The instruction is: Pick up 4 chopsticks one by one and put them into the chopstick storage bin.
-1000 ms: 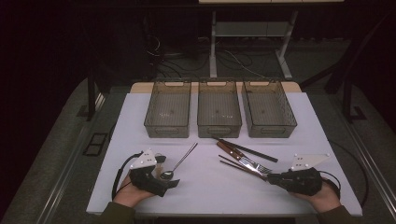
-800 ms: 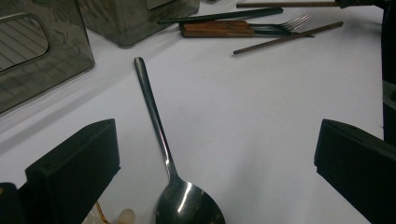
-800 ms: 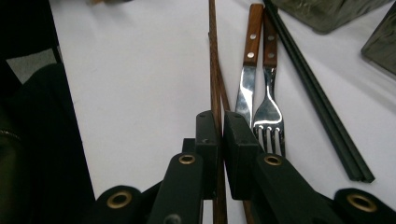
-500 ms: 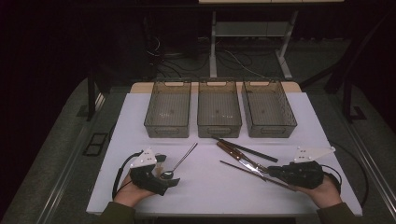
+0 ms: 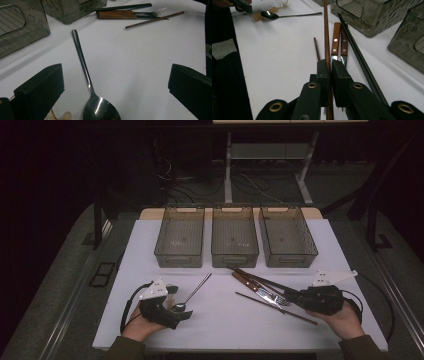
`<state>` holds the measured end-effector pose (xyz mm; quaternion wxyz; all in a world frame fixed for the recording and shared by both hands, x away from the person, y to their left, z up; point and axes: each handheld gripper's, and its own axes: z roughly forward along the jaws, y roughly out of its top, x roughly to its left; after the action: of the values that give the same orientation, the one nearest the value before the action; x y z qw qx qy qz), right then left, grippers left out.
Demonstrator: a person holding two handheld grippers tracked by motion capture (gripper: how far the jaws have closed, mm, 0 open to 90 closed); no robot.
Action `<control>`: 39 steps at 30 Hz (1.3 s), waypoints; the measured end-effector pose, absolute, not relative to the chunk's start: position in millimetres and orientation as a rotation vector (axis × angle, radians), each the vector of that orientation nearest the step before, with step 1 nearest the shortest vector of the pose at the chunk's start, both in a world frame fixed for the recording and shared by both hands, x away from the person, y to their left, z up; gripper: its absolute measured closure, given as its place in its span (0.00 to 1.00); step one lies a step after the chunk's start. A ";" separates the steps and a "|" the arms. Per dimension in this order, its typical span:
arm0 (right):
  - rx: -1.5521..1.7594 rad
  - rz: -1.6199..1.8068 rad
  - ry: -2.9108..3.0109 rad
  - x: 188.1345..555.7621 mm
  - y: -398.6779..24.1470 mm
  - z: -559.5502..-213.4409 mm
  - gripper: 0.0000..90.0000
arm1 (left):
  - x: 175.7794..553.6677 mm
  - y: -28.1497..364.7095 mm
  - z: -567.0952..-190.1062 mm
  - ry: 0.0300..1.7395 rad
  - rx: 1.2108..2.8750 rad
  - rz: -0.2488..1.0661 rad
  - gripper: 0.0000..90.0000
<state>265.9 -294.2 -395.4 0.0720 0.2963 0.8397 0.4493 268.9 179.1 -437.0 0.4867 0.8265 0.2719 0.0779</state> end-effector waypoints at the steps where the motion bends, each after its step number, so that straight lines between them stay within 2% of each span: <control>1: 0.892 1.350 2.520 266.9 -293.8 -394.8 0.94 | 268.7 179.0 -437.0 0.660 2.011 0.189 0.00; 17: 0.923 1.371 2.501 284.5 -284.0 -385.3 0.94 | 268.2 179.1 -436.4 0.655 2.010 0.196 0.00; 39: 0.913 1.366 2.517 307.3 -242.7 -378.9 0.94 | 267.7 179.4 -436.0 0.660 1.998 0.193 0.00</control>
<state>307.3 -242.7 -378.9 0.0678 0.3031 0.8354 0.4534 267.7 179.4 -436.0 0.4919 0.8233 0.2718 0.0795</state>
